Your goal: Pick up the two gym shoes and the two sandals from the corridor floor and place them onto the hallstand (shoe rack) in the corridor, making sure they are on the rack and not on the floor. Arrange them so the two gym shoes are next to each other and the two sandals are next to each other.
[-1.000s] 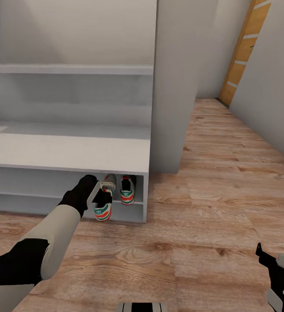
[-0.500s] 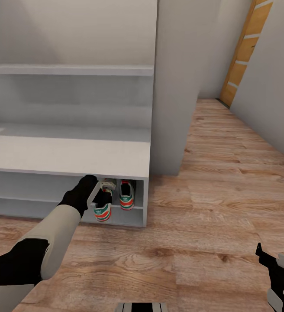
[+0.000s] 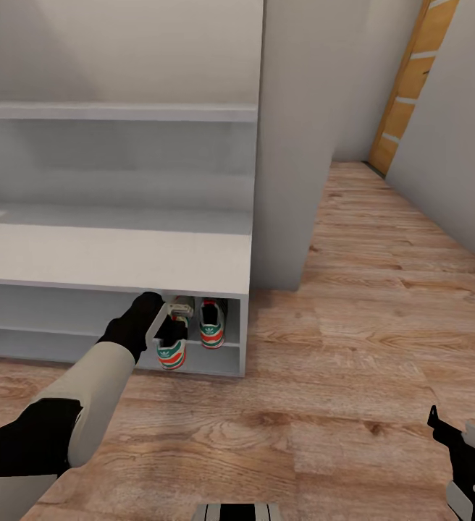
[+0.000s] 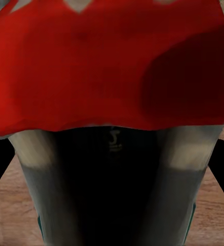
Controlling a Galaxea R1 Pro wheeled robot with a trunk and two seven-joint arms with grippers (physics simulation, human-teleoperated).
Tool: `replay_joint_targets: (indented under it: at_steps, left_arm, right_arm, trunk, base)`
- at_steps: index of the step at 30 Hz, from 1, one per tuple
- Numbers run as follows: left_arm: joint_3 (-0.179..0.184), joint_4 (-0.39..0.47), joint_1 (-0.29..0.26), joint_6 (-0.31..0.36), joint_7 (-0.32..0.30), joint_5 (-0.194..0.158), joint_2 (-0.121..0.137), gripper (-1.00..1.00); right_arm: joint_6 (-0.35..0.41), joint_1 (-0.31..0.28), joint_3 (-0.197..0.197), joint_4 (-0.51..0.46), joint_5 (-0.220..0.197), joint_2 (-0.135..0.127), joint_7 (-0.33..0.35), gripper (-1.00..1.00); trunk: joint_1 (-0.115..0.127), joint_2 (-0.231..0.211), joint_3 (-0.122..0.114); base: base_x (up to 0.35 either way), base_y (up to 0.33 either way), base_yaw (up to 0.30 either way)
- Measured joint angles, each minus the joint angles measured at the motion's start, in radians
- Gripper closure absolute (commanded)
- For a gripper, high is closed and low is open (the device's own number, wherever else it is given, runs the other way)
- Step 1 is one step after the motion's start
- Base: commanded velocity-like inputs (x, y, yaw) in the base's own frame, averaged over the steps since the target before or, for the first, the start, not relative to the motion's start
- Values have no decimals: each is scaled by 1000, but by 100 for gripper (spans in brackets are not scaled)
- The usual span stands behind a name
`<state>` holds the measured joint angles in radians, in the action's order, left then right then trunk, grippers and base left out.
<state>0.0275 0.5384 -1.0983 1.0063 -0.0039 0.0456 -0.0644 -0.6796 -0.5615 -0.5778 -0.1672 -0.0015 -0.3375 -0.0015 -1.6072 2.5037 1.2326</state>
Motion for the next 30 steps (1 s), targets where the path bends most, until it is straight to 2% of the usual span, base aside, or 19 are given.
replay_joint_targets:
  at_steps: [6,8,18,30]
  left_arm:
    - [0,0,0,0,1,-1,0,100]
    - [0,0,0,0,1,0,0,100]
    - [0,0,0,0,0,0,0,100]
    - [-2,0,0,0,0,1,0,100]
  right_arm:
    - [0,0,0,0,0,0,0,-100]
    - [0,0,0,0,0,0,0,-100]
    - [0,0,0,0,0,0,0,-100]
    - [0,0,1,0,0,0,0,-100]
  trunk:
    - [0,0,4]
    - [-1,1,11]
    - [-1,1,12]
    - [-1,1,12]
  base:
    - [0,0,0]
    - [0,0,0]
    - [1,0,0]
    - [120,-8,0]
